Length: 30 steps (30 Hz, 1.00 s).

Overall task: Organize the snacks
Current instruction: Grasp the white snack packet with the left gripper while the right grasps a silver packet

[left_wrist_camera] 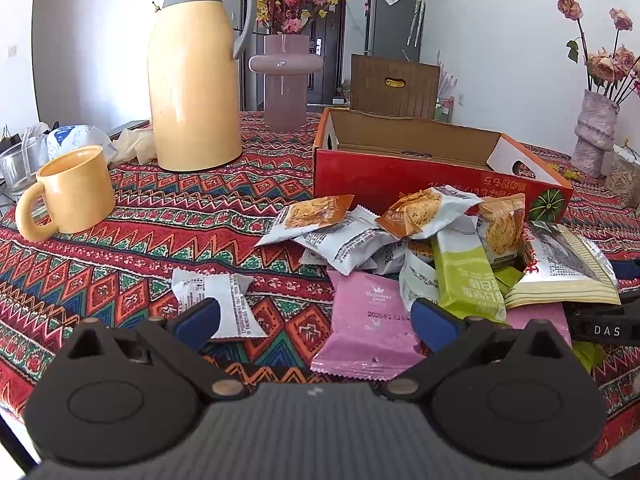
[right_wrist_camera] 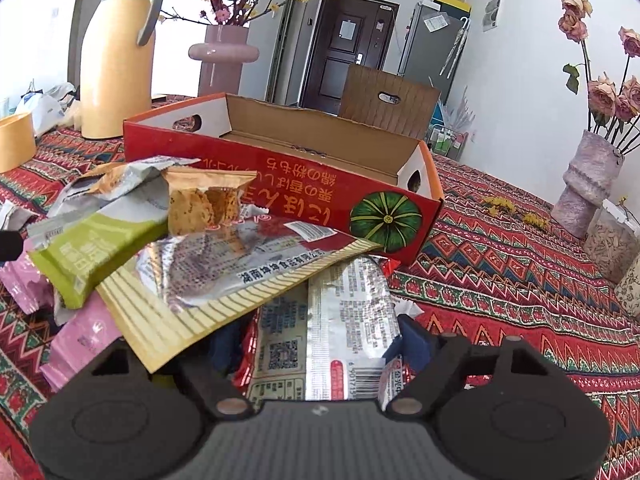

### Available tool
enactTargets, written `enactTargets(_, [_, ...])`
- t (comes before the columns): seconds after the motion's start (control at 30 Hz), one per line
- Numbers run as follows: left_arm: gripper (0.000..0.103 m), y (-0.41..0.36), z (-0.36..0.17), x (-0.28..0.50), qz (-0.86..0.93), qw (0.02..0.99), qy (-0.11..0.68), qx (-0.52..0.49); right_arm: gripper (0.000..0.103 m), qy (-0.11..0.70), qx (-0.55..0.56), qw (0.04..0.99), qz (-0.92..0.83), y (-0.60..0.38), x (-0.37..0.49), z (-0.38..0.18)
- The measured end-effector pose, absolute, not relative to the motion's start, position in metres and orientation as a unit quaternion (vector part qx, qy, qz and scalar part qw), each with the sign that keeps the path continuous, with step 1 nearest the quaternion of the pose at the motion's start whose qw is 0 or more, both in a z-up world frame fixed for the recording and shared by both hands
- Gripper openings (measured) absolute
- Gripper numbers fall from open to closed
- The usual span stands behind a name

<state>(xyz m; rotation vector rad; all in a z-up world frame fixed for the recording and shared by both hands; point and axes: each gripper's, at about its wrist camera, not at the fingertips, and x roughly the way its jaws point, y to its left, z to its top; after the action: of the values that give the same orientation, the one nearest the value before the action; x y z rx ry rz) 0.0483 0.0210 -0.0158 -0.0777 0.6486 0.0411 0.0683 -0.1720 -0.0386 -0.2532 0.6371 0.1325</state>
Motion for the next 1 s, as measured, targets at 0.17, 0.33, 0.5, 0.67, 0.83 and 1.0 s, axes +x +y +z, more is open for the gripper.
enactTargets(0.17, [0.103,0.022,-0.017,0.049,0.021,0.946,0.321,-0.034,0.07,0.309,-0.126,0.941,0.061,-0.174,0.068,-0.041])
enactTargets(0.33, [0.103,0.024,-0.016,0.047,0.024,0.946,0.321,-0.035,0.06,0.301,-0.128,0.943,0.058,-0.176,0.062,-0.039])
enactTargets(0.5, [0.103,0.026,-0.015,0.047,0.026,0.946,0.321,-0.037,0.059,0.283,-0.124,0.95,0.045,-0.181,0.052,-0.036])
enactTargets(0.67, [0.103,0.025,-0.015,0.046,0.027,0.946,0.321,-0.034,0.059,0.265,-0.106,0.958,0.031,-0.191,0.046,-0.027])
enactTargets(0.83, [0.103,0.026,-0.014,0.046,0.03,0.946,0.32,-0.036,0.059,0.245,-0.076,0.966,0.015,-0.206,0.042,-0.016])
enactTargets(1.0, [0.103,0.03,-0.013,0.045,0.036,0.946,0.321,-0.035,0.059,0.23,-0.046,0.972,0.004,-0.222,0.04,-0.008])
